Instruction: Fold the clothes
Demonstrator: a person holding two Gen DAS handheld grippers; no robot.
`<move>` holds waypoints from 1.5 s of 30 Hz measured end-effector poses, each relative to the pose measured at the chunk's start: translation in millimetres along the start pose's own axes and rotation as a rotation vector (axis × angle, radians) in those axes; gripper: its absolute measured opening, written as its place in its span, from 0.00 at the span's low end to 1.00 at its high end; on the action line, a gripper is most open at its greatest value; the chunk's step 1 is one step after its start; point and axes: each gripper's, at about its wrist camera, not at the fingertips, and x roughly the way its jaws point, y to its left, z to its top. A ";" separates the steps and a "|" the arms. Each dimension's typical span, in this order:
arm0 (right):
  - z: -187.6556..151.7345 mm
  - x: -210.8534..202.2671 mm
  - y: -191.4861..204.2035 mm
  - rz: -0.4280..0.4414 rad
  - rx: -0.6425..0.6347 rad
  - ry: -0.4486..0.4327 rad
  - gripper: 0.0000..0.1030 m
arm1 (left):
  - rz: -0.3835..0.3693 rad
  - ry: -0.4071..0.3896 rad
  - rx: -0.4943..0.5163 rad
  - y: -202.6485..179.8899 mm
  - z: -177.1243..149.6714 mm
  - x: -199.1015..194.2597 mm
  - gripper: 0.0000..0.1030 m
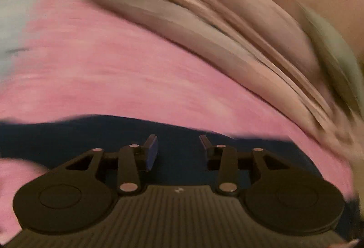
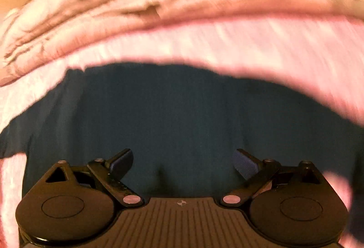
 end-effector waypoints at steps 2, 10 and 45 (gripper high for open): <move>35.4 18.1 11.2 0.029 -0.095 -0.029 0.94 | -0.086 0.039 0.133 -59.7 0.7 39.8 0.37; 107.4 106.6 75.8 0.130 -0.323 -0.018 0.76 | -0.207 0.127 0.296 -197.1 51.3 151.9 0.48; 77.2 60.5 51.1 0.294 0.117 -0.479 0.14 | -0.527 -0.085 0.370 -248.2 33.2 146.8 0.11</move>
